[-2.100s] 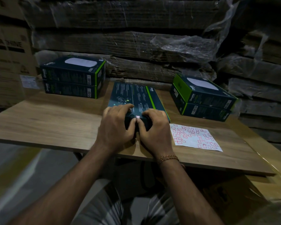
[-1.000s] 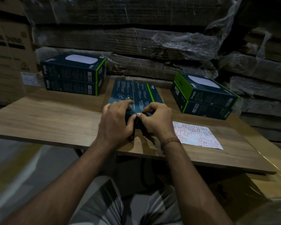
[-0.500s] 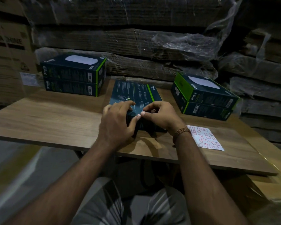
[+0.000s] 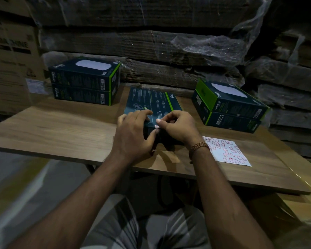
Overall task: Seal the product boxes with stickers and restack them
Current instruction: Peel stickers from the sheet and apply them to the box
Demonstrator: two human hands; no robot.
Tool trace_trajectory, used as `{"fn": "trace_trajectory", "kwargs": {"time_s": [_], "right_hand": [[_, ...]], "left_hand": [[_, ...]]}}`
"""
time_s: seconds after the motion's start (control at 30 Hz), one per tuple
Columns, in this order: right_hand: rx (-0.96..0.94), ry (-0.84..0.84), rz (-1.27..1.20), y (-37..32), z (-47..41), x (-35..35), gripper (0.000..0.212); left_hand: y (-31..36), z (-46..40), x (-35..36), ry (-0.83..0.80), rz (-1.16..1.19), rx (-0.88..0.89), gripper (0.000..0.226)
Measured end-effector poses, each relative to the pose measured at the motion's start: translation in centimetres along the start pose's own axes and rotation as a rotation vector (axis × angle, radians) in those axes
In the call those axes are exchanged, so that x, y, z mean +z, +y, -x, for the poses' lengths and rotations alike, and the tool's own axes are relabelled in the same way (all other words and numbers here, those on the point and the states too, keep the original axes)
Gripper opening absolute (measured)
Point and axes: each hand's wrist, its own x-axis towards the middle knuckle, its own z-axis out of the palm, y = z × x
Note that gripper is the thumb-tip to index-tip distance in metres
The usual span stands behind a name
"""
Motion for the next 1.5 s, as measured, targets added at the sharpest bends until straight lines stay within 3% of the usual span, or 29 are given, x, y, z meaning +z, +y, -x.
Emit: {"fn": "trace_trajectory", "kwargs": {"time_s": [0.37,0.57,0.73,0.93,1.0,1.2,1.27,1.4,1.5], "right_hand": [[0.080,0.163,0.067,-0.8,-0.5,1.0,0.003],[0.043,0.160,0.097,-0.5,-0.2,1.5,0.025],[0.051,0.281,0.135,-0.5,-0.4,2.3,0.011],[-0.086,0.242,0.063,0.3,1.2,1.3,0.008],[-0.199,0.260,0.095,1.3,2.5,1.2,0.016],[-0.355,0.244,0.660,4.3,5.8,2.5,0.069],[-0.361,0.271,0.724,4.4,5.7,2.4,0.070],[-0.366,0.243,0.626,4.9,5.8,2.4,0.071],[-0.375,0.280,0.606,5.2,6.1,2.3,0.068]], "left_hand": [[0.0,0.0,-0.2,-0.008,-0.009,0.003,0.063],[-0.1,-0.1,-0.1,-0.003,-0.013,-0.003,0.071],[-0.1,-0.1,-0.1,-0.006,-0.005,-0.010,0.072],[0.1,0.0,0.0,0.048,0.069,-0.041,0.049],[0.2,-0.1,0.0,0.068,0.124,-0.074,0.038],[0.1,-0.3,0.2,0.152,0.065,-0.162,0.034],[-0.2,0.0,0.0,0.172,0.054,-0.260,0.033],[-0.1,0.3,-0.5,0.172,0.152,-0.432,0.040],[0.1,0.4,-0.9,0.159,0.174,-0.451,0.042]]}}
